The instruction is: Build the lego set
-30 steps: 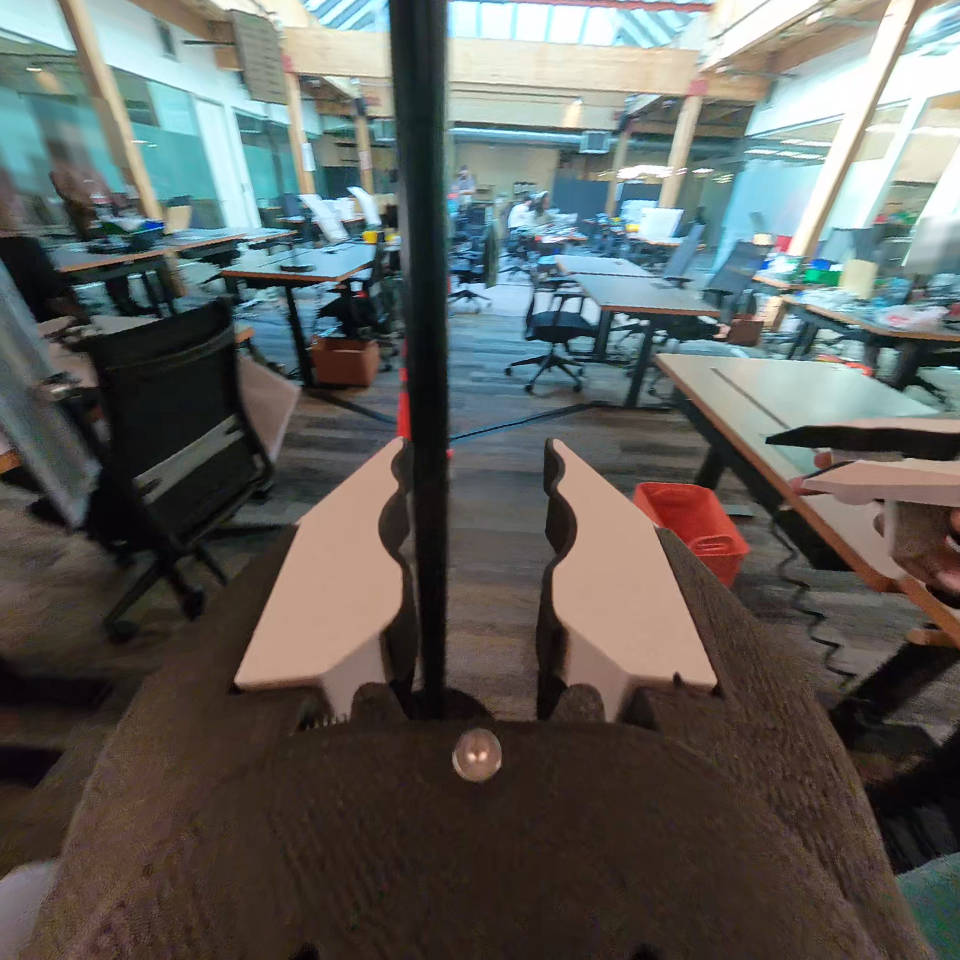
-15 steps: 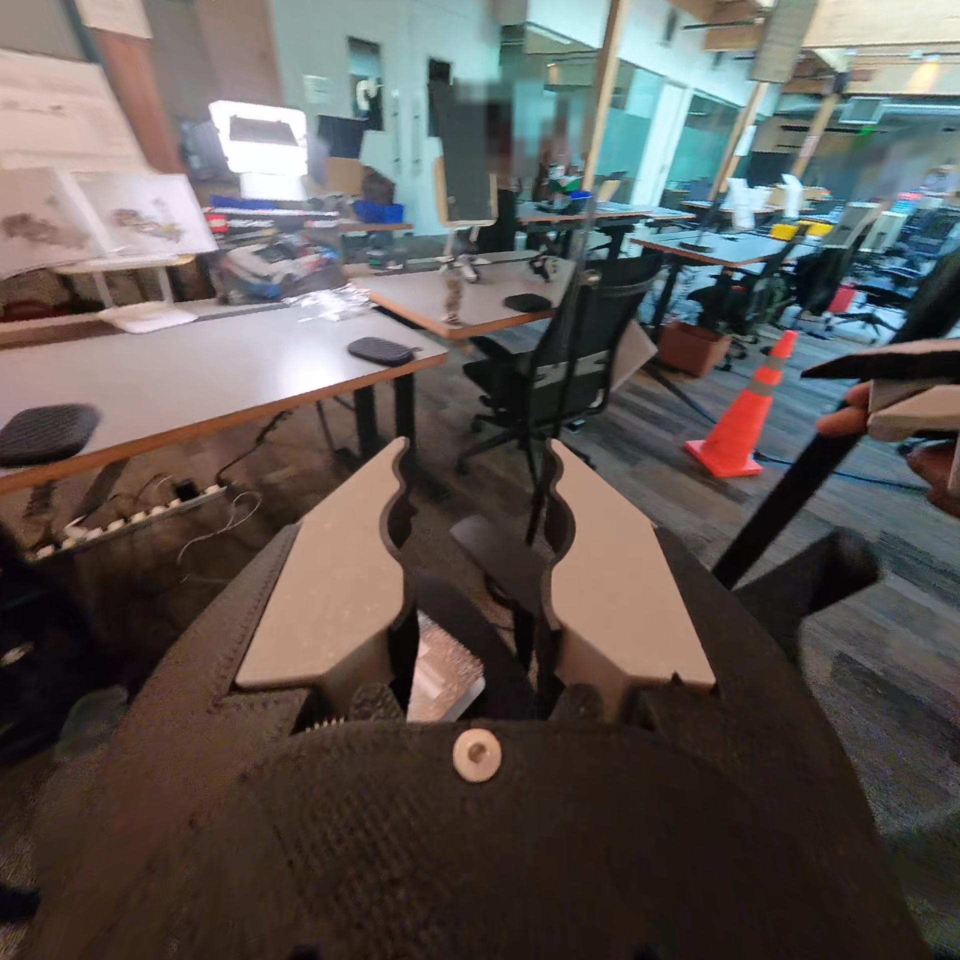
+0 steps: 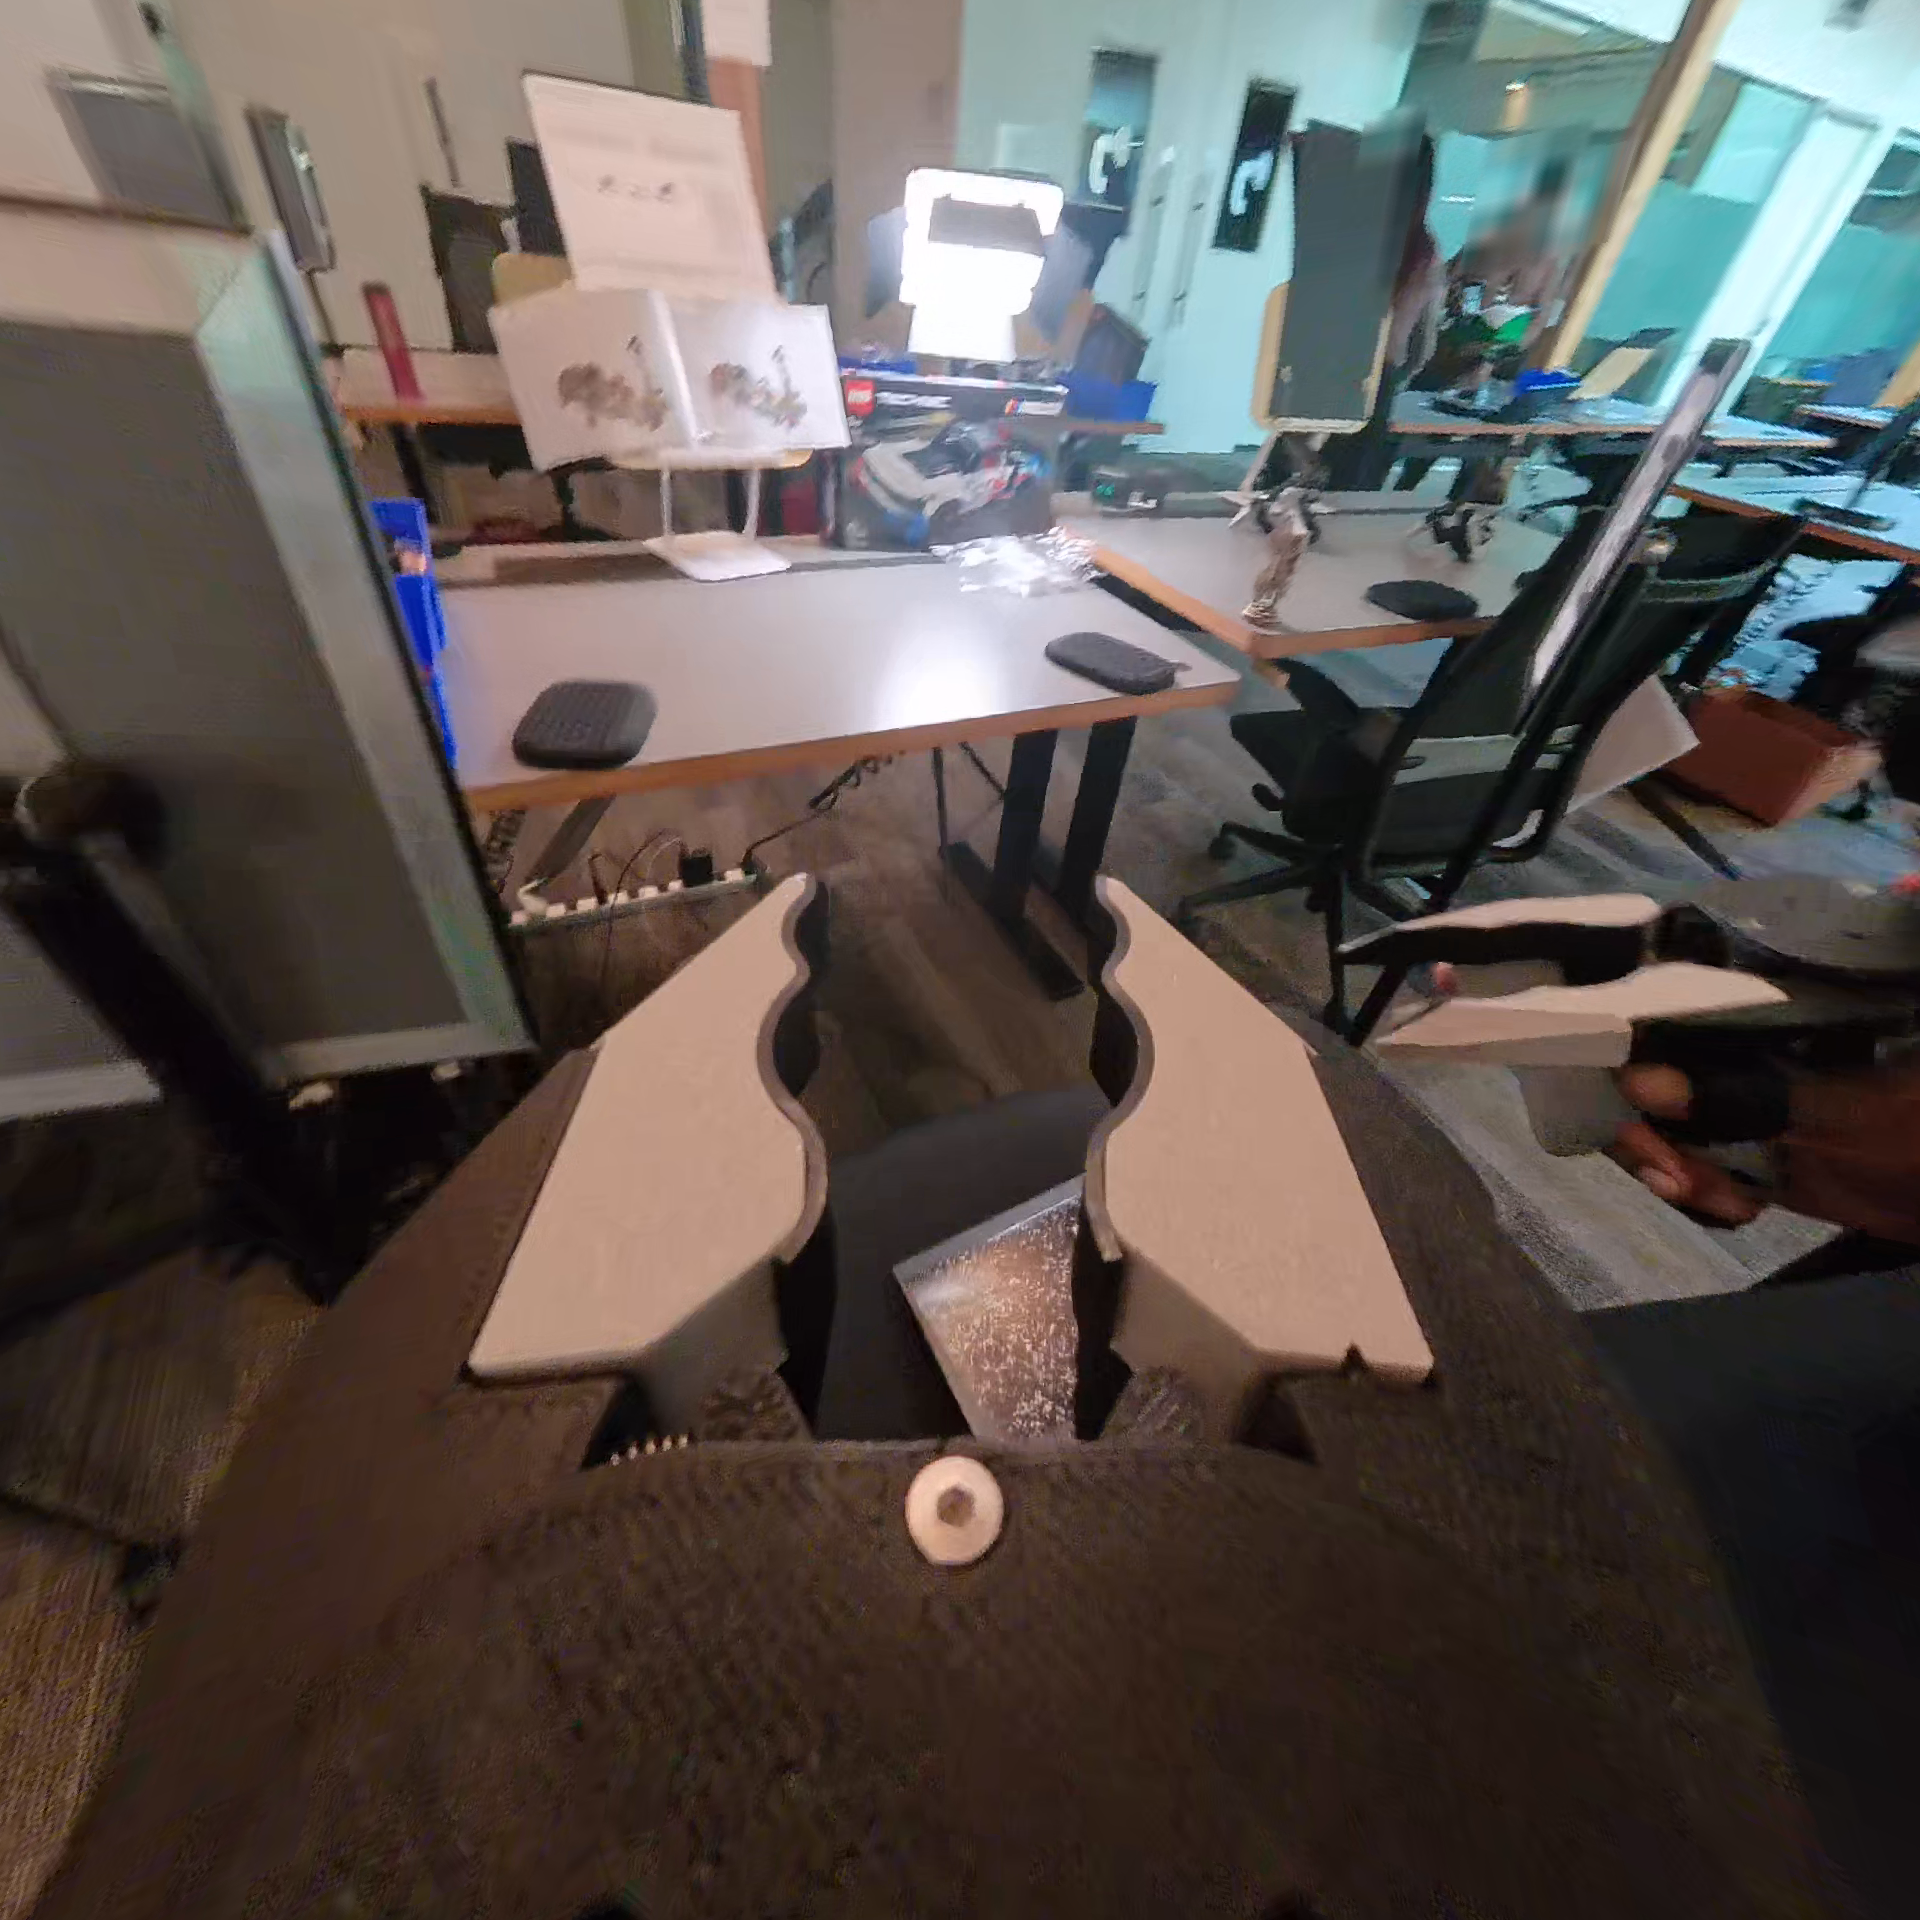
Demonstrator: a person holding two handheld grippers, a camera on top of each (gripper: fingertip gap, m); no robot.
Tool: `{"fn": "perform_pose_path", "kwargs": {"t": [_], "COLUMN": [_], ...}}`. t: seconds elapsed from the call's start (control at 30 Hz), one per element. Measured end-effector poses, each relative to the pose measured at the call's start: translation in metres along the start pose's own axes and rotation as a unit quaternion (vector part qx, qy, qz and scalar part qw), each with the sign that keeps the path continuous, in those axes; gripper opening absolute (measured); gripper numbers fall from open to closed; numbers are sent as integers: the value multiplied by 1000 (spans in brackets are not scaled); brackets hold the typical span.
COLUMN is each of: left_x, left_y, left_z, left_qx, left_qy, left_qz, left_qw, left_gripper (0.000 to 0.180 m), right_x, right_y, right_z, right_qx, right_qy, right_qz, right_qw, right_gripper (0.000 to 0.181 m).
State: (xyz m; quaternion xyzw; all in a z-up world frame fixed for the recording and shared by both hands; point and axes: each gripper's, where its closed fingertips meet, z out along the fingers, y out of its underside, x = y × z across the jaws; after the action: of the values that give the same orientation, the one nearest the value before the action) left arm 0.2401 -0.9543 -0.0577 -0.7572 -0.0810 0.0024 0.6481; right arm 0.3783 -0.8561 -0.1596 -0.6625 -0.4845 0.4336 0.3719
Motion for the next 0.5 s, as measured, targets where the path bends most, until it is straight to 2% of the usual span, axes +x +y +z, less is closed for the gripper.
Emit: {"fn": "perform_pose_path", "kwargs": {"t": [0.23, 0.37, 0.5], "left_x": [24, 47, 44], "left_y": [14, 9, -14], "left_z": [41, 76, 91], "left_qx": [0, -3, 26], "left_qy": [9, 25, -10], "left_qz": [-39, -16, -1], "left_qw": [999, 1000, 1000], "left_gripper": [45, 46, 45], "right_x": [61, 94, 126], "right_y": [23, 23, 8], "right_z": [-37, -40, -35], "right_qx": [-10, -18, -16], "right_qy": [60, 55, 44], "right_qz": [28, 50, 48], "right_qw": [998, 997, 998], "right_gripper": [59, 60, 59]}}
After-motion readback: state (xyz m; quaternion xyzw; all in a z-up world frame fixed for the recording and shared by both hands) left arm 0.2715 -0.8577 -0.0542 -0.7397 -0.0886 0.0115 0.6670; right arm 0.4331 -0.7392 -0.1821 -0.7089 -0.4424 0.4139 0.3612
